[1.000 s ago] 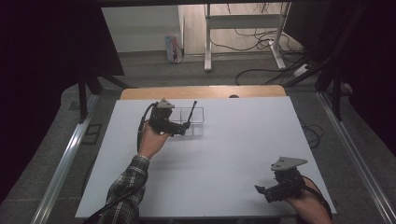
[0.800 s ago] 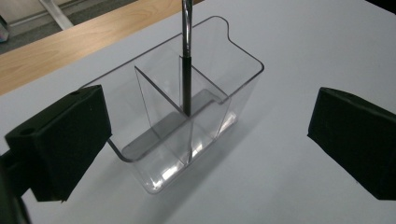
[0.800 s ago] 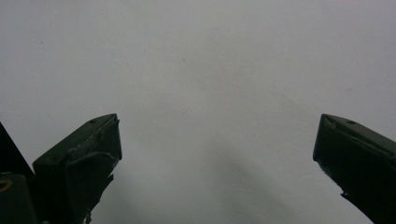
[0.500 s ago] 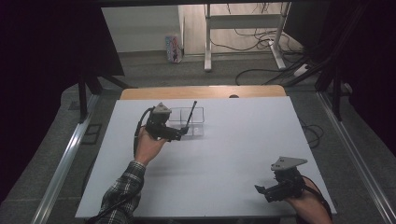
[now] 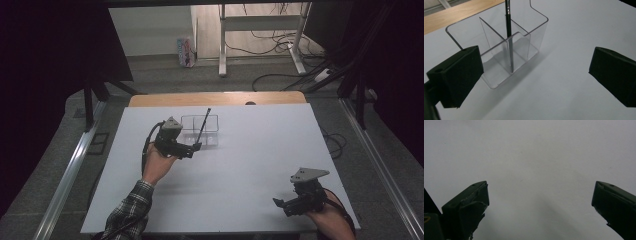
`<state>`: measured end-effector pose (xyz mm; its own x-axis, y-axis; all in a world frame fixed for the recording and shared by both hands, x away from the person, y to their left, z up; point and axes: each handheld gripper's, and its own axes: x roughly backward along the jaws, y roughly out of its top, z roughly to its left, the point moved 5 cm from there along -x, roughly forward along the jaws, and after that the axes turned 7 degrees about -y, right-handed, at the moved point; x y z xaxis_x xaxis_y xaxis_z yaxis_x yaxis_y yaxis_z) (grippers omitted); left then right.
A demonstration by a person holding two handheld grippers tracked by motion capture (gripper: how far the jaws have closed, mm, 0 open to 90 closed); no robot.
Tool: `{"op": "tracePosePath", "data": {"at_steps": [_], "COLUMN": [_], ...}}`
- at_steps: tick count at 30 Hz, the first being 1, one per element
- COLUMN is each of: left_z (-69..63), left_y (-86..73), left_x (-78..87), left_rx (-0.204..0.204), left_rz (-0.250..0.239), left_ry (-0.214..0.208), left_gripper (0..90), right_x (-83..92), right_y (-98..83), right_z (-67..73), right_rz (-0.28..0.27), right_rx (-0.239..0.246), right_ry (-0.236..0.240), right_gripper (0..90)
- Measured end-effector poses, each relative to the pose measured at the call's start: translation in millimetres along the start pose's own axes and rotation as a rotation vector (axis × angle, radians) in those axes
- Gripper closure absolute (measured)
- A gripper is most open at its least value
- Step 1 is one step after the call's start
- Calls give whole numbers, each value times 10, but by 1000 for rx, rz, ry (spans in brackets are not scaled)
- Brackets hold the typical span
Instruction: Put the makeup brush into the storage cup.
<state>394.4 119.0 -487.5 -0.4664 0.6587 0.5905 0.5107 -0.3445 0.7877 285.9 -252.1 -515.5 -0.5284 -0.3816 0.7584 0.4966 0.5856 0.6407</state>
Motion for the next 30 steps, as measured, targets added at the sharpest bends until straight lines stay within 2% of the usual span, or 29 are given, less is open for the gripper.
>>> {"op": "tracePosePath", "data": {"at_steps": [11,30], "left_z": [-116,-226], "left_y": [-90,-224], "left_x": [16,82], "left_rx": [9,18], "left_rz": [-1,3], "left_ry": [-19,-28], "left_gripper": [0,0], "right_x": [11,11], "right_y": [-1,-1], "right_z": [-37,-40], "right_rz": [-9,-9], "right_rx": [-37,-40], "right_ry": [-14,-10], "right_gripper": [0,0]}}
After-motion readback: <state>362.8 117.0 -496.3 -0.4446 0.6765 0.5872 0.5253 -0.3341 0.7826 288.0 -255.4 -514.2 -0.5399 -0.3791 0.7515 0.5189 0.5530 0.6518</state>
